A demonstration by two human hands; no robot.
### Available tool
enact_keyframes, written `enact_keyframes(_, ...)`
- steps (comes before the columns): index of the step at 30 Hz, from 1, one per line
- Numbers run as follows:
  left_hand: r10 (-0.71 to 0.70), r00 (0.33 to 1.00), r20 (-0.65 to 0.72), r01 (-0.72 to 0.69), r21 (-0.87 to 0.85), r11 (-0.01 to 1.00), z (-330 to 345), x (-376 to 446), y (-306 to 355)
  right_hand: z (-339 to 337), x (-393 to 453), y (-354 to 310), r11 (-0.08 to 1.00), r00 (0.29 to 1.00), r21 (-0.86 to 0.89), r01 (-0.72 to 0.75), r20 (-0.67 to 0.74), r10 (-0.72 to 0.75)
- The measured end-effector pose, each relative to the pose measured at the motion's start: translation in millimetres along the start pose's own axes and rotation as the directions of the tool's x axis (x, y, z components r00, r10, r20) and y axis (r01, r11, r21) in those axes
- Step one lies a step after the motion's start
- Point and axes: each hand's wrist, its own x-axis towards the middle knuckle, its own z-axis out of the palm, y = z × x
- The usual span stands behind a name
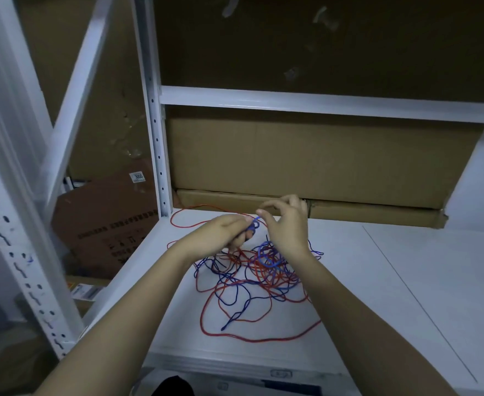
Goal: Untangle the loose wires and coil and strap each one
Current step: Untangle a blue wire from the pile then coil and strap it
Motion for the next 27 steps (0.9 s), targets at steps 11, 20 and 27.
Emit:
enact_keyframes(11, 0.129, 0.976, -0.177, -0.155, -0.138, 0.978, -16.3, 12.1, 17.4, 12.1, -17.7, 4.8, 0.991, 0.992, -0.036, 0.13, 0.012, -0.129)
enact_keyframes(20, 0.152, 0.936, -0.318, -0.234, -0.237, 0.943, -35.7, 21.3, 45.9, 22.3, 40.1, -30.4, 0.963, 0.972, -0.161, 0.215, -0.057, -0.227)
enact_keyframes(27, 0.206, 0.87, -0.447, -0.302, -0.154, 0.941, -79.7, 38.0, 85.7, 20.6, 109.2, -70.7, 0.94, 0.948, 0.124, 0.317, -0.036, -0.315)
